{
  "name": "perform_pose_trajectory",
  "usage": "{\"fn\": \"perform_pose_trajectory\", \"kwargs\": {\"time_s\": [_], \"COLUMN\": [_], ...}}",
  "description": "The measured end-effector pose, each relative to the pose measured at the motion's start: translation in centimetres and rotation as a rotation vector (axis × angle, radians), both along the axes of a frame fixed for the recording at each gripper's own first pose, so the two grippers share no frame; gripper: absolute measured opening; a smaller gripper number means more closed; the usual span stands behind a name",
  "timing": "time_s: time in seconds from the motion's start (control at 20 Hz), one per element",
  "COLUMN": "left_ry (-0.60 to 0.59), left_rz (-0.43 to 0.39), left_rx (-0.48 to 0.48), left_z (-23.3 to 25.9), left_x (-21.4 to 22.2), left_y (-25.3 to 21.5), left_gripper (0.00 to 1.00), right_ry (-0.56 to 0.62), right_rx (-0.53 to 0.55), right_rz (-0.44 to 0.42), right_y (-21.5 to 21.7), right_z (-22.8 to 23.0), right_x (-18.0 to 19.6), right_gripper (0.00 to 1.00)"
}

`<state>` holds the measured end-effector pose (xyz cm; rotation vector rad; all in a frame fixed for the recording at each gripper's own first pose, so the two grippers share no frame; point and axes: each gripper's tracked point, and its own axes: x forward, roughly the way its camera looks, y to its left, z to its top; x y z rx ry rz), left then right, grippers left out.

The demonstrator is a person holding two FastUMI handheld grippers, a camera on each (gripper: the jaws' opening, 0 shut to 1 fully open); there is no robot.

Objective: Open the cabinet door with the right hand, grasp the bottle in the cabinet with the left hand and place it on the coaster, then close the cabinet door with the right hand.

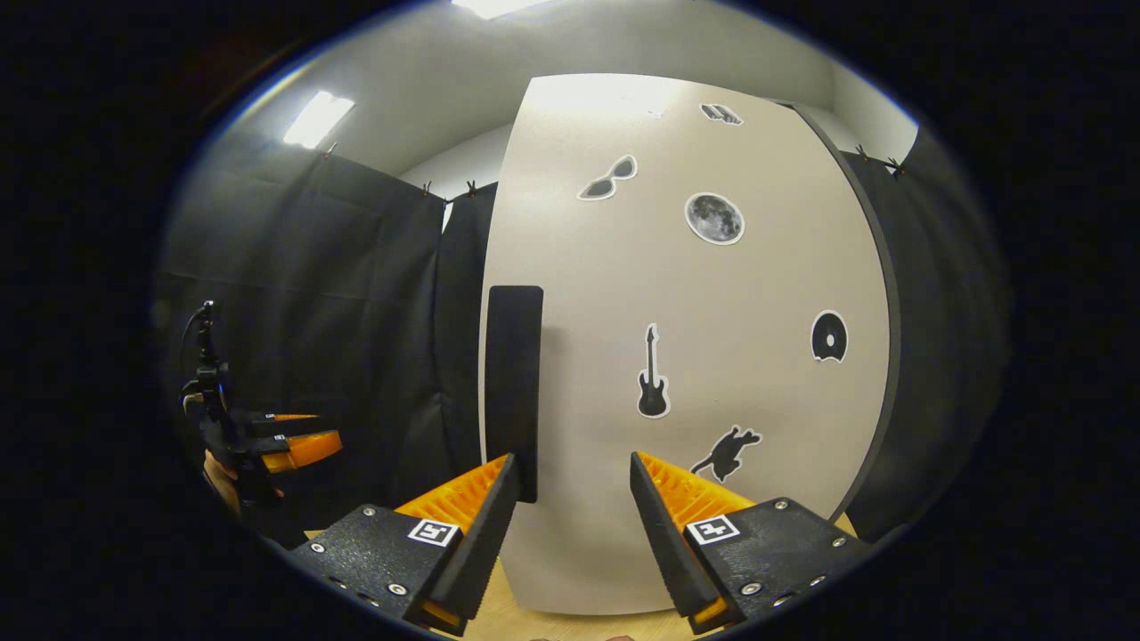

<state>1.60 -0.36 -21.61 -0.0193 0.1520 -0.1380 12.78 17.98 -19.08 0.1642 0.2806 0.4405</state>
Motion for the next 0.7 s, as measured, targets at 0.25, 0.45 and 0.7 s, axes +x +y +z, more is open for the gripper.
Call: {"fn": "perform_pose_trajectory", "kwargs": {"time_s": [0.25, 0.45, 0.7], "left_ry": [0.011, 0.025, -0.004], "left_rz": [0.007, 0.013, 0.023], "left_rx": [0.000, 0.000, 0.005], "left_z": [0.2, 0.4, 3.6], "left_x": [0.2, 0.3, 0.9], "left_y": [0.0, 0.1, -1.2], "left_gripper": [0.92, 0.92, 0.92], "right_ry": [0.029, 0.052, 0.043], "right_rx": [-0.021, -0.024, -0.072], "right_rz": [-0.028, -0.049, -0.068], "right_y": [0.4, 0.8, 0.9], "right_z": [-0.2, -0.4, -0.4], "right_x": [0.7, 1.2, 1.7], "right_gripper": [0.79, 0.80, 0.80]}}
